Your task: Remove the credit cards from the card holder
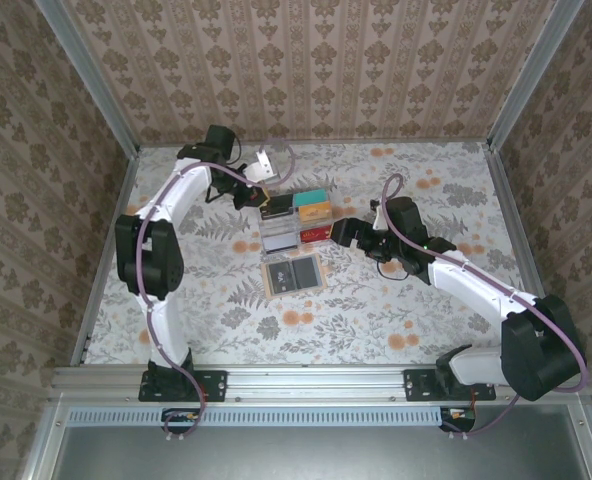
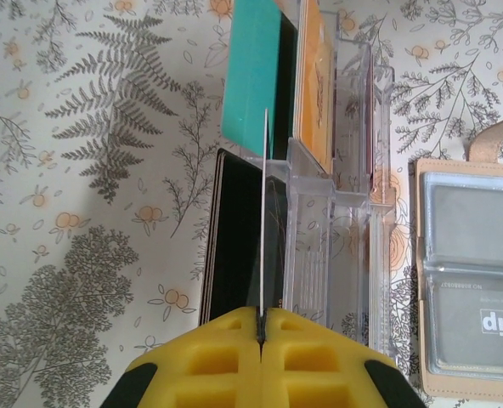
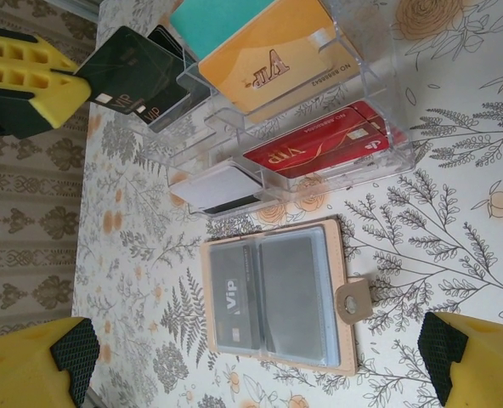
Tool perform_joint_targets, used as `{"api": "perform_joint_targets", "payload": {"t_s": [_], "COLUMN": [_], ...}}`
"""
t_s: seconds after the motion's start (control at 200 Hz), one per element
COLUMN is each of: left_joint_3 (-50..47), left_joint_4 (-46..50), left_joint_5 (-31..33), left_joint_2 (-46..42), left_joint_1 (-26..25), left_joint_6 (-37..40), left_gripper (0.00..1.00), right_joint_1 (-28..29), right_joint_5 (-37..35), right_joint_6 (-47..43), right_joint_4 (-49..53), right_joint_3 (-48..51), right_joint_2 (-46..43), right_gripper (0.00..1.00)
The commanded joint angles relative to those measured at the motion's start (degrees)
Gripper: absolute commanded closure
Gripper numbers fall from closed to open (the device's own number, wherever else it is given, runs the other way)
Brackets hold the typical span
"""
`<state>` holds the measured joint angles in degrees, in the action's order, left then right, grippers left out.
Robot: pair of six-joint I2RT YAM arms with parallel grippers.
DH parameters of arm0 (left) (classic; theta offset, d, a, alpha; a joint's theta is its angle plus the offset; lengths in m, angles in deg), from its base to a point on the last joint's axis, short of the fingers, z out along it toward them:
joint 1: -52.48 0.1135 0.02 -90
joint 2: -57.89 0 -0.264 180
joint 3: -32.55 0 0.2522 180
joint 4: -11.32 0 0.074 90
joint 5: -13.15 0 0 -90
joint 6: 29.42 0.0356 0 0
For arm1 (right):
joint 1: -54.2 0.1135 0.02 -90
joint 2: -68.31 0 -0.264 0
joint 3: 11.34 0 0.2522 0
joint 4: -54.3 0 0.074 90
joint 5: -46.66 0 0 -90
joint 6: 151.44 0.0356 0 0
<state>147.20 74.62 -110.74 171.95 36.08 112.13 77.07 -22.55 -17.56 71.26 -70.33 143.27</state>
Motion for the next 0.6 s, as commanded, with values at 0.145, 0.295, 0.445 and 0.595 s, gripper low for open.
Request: {"api": "perform_joint_targets", "payload": {"t_s": [0.145, 0.295, 0.445, 0.595], "left_joint_3": [2.23, 2.79, 3.05, 2.29], "left_joint_4": [3.04, 3.15, 3.35, 0.87], "left_joint_5": [-0.39, -0.05, -0.94, -1.61], "left_joint_2": [1.91, 1.65, -0.02, -3.83], "left_joint_1": [0.3, 0.24, 0.34, 0.32], "left_joint_6": [1.03, 0.35, 0.04, -0.87], "left_gripper": [0.99, 0.86, 0.69, 0.6], "right_joint_1": [0.09, 0.08, 0.11, 0.18], "right_joint_5": [2.5, 3.26, 3.47, 3.38], "right_joint_6": [0.25, 0.24, 0.16, -0.58], "right_joint_4": [-0.81, -1.03, -1.22, -0.71], "right_joint_3": [-0.41, -0.9, -1.04, -1.42], "right_joint_2": [0.43, 1.06, 1.26, 1.63], "right_gripper": [0.0, 0.0, 0.0, 0.0]}}
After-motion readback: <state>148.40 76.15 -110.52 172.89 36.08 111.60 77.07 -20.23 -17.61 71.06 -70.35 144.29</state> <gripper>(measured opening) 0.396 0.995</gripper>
